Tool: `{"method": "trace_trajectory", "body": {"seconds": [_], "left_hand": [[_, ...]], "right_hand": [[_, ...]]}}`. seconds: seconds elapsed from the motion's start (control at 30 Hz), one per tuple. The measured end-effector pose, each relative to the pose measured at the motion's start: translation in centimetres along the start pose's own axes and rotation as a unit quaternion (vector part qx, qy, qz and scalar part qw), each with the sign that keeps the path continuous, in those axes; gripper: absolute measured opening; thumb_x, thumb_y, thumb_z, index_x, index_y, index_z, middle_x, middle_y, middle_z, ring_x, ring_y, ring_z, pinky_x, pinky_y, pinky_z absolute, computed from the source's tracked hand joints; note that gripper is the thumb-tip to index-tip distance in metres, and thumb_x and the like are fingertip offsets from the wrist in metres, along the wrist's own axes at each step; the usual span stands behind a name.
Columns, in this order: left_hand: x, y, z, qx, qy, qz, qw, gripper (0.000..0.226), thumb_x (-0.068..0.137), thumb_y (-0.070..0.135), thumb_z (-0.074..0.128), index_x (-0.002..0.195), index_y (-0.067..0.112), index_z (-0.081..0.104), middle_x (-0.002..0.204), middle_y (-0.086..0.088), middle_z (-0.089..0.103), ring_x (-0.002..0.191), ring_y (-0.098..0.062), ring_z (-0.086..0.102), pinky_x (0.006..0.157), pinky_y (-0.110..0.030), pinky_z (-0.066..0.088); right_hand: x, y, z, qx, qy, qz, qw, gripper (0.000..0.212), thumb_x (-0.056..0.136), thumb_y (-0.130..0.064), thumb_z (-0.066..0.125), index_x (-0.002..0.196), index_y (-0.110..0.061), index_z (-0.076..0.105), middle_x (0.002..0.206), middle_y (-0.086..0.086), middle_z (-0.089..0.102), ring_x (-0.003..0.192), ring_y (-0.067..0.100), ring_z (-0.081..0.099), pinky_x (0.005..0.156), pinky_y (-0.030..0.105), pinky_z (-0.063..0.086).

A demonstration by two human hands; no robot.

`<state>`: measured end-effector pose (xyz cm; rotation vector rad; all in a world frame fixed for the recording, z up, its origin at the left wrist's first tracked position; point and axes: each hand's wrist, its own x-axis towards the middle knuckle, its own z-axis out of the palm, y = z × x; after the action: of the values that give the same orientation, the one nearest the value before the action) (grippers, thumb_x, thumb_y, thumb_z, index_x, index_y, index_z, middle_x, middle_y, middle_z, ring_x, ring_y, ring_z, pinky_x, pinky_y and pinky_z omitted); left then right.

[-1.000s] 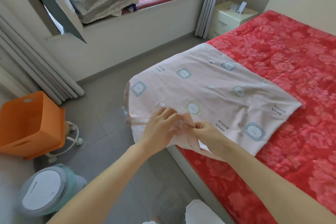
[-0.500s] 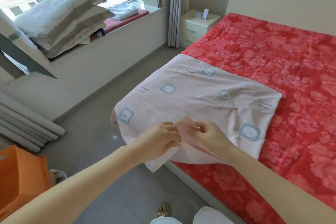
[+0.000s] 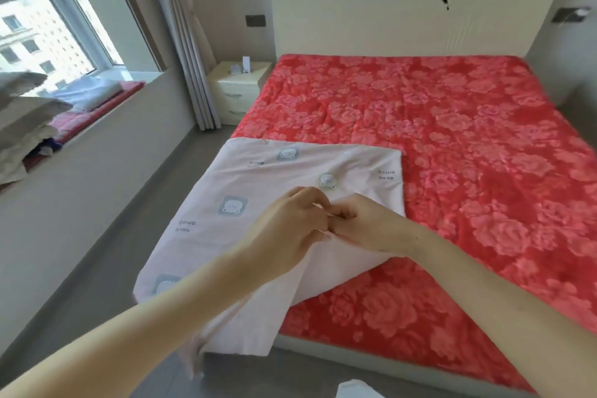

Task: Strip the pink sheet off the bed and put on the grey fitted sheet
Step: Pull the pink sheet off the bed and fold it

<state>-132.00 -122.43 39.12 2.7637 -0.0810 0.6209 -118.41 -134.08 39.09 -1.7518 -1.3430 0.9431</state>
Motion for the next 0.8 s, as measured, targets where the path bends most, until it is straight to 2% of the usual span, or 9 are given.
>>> {"method": "trace_trajectory", "body": {"seconds": [0.1, 0.2, 0.3, 0.4, 0.43, 0.5, 0.57, 0.63, 0.8], "left_hand": [[0.9, -1.0, -0.9, 0.004, -0.012, 0.004, 1.0, 0.016, 0.079, 0.018, 0.059, 0.073, 0.01, 0.071, 0.073, -0.003, 0.059, 0.059, -0.025, 0.058, 0.052, -0.035, 0.051], [1.7, -1.2, -2.2, 0.061, -0.03, 0.052, 0.996, 0.029, 0.08, 0.025, 0.048, 0.069, 0.012, 0.071, 0.066, 0.001, 0.058, 0.055, -0.02, 0.056, 0.052, -0.028, 0.046], [2.3, -1.4, -3.2, 0.131, -0.045, 0.087, 0.986, 0.034, 0.08, 0.025, 0.042, 0.064, 0.012, 0.068, 0.063, 0.002, 0.057, 0.053, -0.02, 0.056, 0.051, -0.025, 0.044], [2.3, -2.5, -5.1, 0.175, -0.042, 0.071, 0.981, 0.034, 0.083, 0.025, 0.04, 0.069, 0.014, 0.069, 0.064, 0.002, 0.059, 0.055, -0.02, 0.058, 0.05, -0.028, 0.049], [2.3, -2.8, -6.1, 0.192, -0.033, 0.06, 0.979, 0.035, 0.085, 0.026, 0.04, 0.07, 0.014, 0.069, 0.064, 0.002, 0.059, 0.056, -0.02, 0.059, 0.052, -0.029, 0.05], [2.7, -3.1, -8.2, 0.219, -0.006, 0.046, 0.975, 0.036, 0.087, 0.027, 0.04, 0.071, 0.014, 0.069, 0.063, 0.003, 0.059, 0.057, -0.021, 0.059, 0.053, -0.029, 0.051], [3.3, -3.3, -10.4, 0.235, 0.032, 0.045, 0.971, 0.035, 0.086, 0.027, 0.042, 0.069, 0.012, 0.069, 0.061, 0.001, 0.059, 0.054, -0.021, 0.059, 0.054, -0.03, 0.048], [3.9, -3.3, -12.8, 0.255, 0.07, 0.05, 0.963, 0.034, 0.085, 0.026, 0.045, 0.067, 0.01, 0.069, 0.059, -0.001, 0.057, 0.051, -0.022, 0.057, 0.058, -0.025, 0.04], [4.6, -3.3, -18.4, 0.317, 0.144, 0.057, 0.936, 0.042, 0.091, 0.028, 0.045, 0.06, 0.006, 0.065, 0.055, -0.005, 0.056, 0.047, -0.024, 0.056, 0.061, -0.028, 0.038]], "right_hand": [[-0.4, -0.5, -1.0, 0.008, -0.018, -0.014, 1.0, 0.046, 0.098, -0.032, 0.048, 0.072, 0.007, 0.05, 0.054, -0.006, 0.027, 0.049, 0.006, 0.023, 0.048, 0.022, 0.021], [0.0, -0.9, -1.4, -0.004, -0.019, -0.017, 1.0, 0.043, 0.097, -0.033, 0.049, 0.074, 0.002, 0.052, 0.053, -0.008, 0.029, 0.05, 0.006, 0.025, 0.049, 0.022, 0.022], [1.0, -1.1, -1.3, 0.001, 0.004, -0.027, 1.0, 0.046, 0.096, -0.037, 0.051, 0.085, 0.007, 0.06, 0.061, 0.005, 0.037, 0.056, 0.016, 0.032, 0.055, 0.03, 0.029], [1.6, -1.3, -0.9, 0.005, 0.126, -0.091, 0.988, 0.023, 0.092, -0.03, 0.06, 0.1, -0.01, 0.069, 0.075, 0.0, 0.064, 0.069, 0.014, 0.06, 0.069, 0.031, 0.047], [1.7, -1.2, -0.8, -0.005, 0.185, -0.106, 0.977, 0.017, 0.09, -0.028, 0.064, 0.103, -0.018, 0.067, 0.084, -0.004, 0.068, 0.08, 0.009, 0.064, 0.078, 0.031, 0.05], [2.2, -1.3, -0.7, -0.062, 0.278, -0.158, 0.945, 0.015, 0.087, -0.028, 0.067, 0.1, -0.02, 0.064, 0.091, -0.012, 0.068, 0.087, 0.003, 0.064, 0.082, 0.03, 0.051], [3.5, -1.6, -1.2, -0.154, 0.318, -0.224, 0.908, 0.018, 0.084, -0.031, 0.066, 0.094, -0.016, 0.064, 0.081, -0.021, 0.062, 0.075, -0.002, 0.059, 0.074, 0.027, 0.048], [5.2, -2.7, -1.9, -0.174, 0.32, -0.243, 0.899, 0.025, 0.08, -0.037, 0.065, 0.092, -0.015, 0.067, 0.068, -0.02, 0.056, 0.061, -0.003, 0.049, 0.067, 0.026, 0.039], [9.0, -6.4, -3.7, -0.189, 0.341, -0.296, 0.872, 0.032, 0.076, -0.049, 0.061, 0.082, -0.018, 0.067, 0.071, -0.015, 0.06, 0.061, 0.0, 0.052, 0.07, 0.041, 0.046]]}}
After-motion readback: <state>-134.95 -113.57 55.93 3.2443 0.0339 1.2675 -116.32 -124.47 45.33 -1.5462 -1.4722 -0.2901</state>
